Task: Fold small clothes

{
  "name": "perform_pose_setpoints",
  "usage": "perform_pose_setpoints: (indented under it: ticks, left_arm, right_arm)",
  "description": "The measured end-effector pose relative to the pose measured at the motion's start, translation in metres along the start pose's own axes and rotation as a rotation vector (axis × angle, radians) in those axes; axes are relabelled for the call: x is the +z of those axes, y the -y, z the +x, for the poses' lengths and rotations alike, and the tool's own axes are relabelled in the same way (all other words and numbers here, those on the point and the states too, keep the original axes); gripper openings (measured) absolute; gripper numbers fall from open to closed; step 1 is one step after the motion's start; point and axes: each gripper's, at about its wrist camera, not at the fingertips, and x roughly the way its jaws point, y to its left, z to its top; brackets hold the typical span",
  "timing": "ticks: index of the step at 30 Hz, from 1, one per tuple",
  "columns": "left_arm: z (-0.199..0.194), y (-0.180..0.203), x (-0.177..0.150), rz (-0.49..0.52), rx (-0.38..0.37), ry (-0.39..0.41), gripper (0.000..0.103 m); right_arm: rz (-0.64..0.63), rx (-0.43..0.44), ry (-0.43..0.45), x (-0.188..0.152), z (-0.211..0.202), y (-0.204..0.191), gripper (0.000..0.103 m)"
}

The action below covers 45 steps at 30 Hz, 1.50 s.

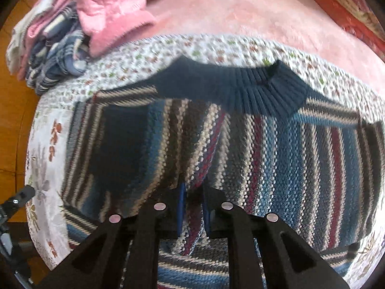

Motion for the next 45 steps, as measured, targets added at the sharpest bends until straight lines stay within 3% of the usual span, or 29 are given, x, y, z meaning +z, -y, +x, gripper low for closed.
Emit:
perform_pose_setpoints:
  ticks: [4,7,10,12,17,24,26,30,39,45]
  left_arm:
    - [-0.001,0.0,0.0,-0.011,-0.002,-0.002,0.06]
    - [-0.004,-0.003,0.002,-0.031,0.012,0.005,0.061]
    - [-0.007,-0.007,0.004,-0.046,0.045,0.017,0.061]
    - [-0.009,-0.008,0.004,-0.044,0.057,0.021,0.061]
    - [-0.011,-0.012,0.006,-0.051,0.058,0.021,0.062]
    - [-0.007,-0.014,0.006,-0.066,0.051,0.012,0.063]
    - [-0.006,-0.015,0.007,-0.071,0.051,0.01,0.064]
    - [-0.005,-0.018,0.007,-0.069,0.066,0.015,0.064]
    - [-0.001,-0.02,0.006,-0.061,0.083,0.019,0.065]
    - [0.002,-0.013,0.004,-0.022,0.099,0.02,0.065]
  right_arm:
    - [0.006,-0.018,-0.002,-0.002,-0.002,0.004,0.026]
    - [-0.033,-0.084,0.066,-0.003,-0.028,-0.005,0.032]
    - [-0.108,-0.058,0.104,-0.002,-0.049,-0.031,0.037]
    - [-0.178,-0.036,0.077,-0.002,-0.05,-0.053,0.04]
    - [-0.316,-0.042,0.0,-0.009,-0.021,-0.112,0.045]
    - [-0.33,-0.14,-0.069,-0.008,0.025,-0.129,0.048]
    - [-0.324,-0.157,-0.075,-0.007,0.031,-0.124,0.042]
    - [-0.295,-0.154,-0.048,-0.006,0.025,-0.113,0.013]
    - [-0.094,0.095,0.08,-0.003,-0.048,-0.042,0.011]
    - [0.039,0.166,0.149,-0.005,-0.092,0.019,0.011]
